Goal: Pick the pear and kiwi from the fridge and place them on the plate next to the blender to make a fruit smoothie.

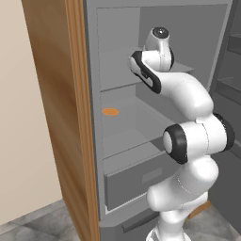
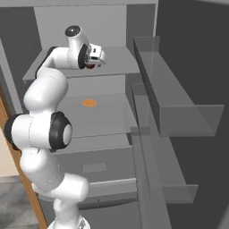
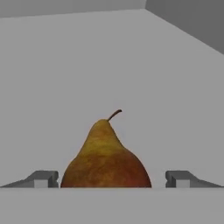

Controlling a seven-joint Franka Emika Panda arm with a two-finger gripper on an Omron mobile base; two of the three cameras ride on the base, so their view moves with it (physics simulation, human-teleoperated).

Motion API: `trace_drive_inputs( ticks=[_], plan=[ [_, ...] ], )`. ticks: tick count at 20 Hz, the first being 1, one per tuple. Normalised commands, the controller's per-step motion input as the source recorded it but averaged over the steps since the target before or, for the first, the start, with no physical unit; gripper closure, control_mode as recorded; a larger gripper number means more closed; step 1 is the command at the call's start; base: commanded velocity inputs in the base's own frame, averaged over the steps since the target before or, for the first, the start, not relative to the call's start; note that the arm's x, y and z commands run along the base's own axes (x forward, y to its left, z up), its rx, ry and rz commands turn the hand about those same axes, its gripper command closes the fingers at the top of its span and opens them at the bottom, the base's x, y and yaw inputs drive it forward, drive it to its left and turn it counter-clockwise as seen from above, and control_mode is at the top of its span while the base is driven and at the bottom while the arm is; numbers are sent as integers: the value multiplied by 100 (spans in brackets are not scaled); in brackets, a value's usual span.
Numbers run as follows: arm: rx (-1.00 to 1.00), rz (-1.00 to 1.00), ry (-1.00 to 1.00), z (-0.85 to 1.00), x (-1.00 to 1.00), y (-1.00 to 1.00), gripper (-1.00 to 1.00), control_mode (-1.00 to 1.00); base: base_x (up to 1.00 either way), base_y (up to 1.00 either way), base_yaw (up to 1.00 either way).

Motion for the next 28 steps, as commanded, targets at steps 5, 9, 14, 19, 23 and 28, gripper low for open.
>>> trace_drive_inputs(
  ticks=[5, 9, 14, 19, 23, 28],
  plan=[
    [1, 0, -2, -31, 6, 0, 100, -100, 0, 0, 0],
    [0, 0, -9, 0, -40, -1, 100, -100, 0, 0, 0],
    [4, 0, -43, 23, -100, -4, 100, -100, 0, 0, 0],
    [6, 0, -36, 58, -100, -9, 100, -100, 0, 0, 0],
    [1, 0, 5, 39, -100, -8, 100, -100, 0, 0, 0],
    [0, 0, 27, -11, -100, -13, 100, -100, 0, 0, 0]
  ],
)
